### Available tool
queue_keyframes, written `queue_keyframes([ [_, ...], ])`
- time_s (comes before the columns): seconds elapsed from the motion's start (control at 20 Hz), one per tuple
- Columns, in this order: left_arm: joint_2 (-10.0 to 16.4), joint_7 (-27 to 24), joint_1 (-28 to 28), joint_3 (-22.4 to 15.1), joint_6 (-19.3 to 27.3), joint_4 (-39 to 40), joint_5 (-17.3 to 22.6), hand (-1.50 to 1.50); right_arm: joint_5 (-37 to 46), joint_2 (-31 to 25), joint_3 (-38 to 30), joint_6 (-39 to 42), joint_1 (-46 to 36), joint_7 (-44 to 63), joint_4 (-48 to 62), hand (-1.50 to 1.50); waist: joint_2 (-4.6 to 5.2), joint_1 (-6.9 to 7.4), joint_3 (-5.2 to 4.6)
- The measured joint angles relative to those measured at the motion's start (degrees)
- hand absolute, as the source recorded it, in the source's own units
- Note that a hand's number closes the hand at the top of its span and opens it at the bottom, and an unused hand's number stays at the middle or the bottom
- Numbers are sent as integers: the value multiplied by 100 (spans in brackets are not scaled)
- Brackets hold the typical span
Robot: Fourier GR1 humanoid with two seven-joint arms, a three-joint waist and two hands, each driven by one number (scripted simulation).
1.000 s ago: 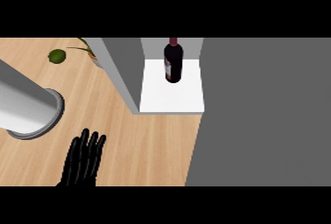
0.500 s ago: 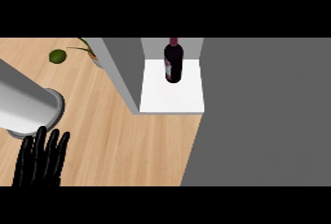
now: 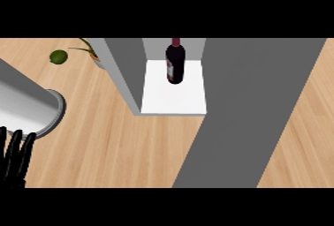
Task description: Pick up the wine, place it into the cabinet and close the cabinet
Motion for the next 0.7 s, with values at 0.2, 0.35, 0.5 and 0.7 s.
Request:
queue_keyframes([
  [0.2, 204, 170, 110, 443, -253, -35, 244, -150, 411, -98, 364, -572, -138, -92, 62, 150, -6, 0, -3],
  [0.35, 277, 182, 170, 695, -522, 60, 375, -150, 614, -160, 563, -993, -279, -115, 127, 150, -11, 4, -6],
  [0.5, 336, 237, 225, 888, -702, 70, 474, -150, 842, -186, 796, -1447, -555, -151, 263, 150, -12, 17, -7],
  [0.7, 401, 372, 148, 1118, -898, 212, 622, -150, 1100, -438, 943, -1934, -941, -174, 287, 150, -10, 8, -11],
])
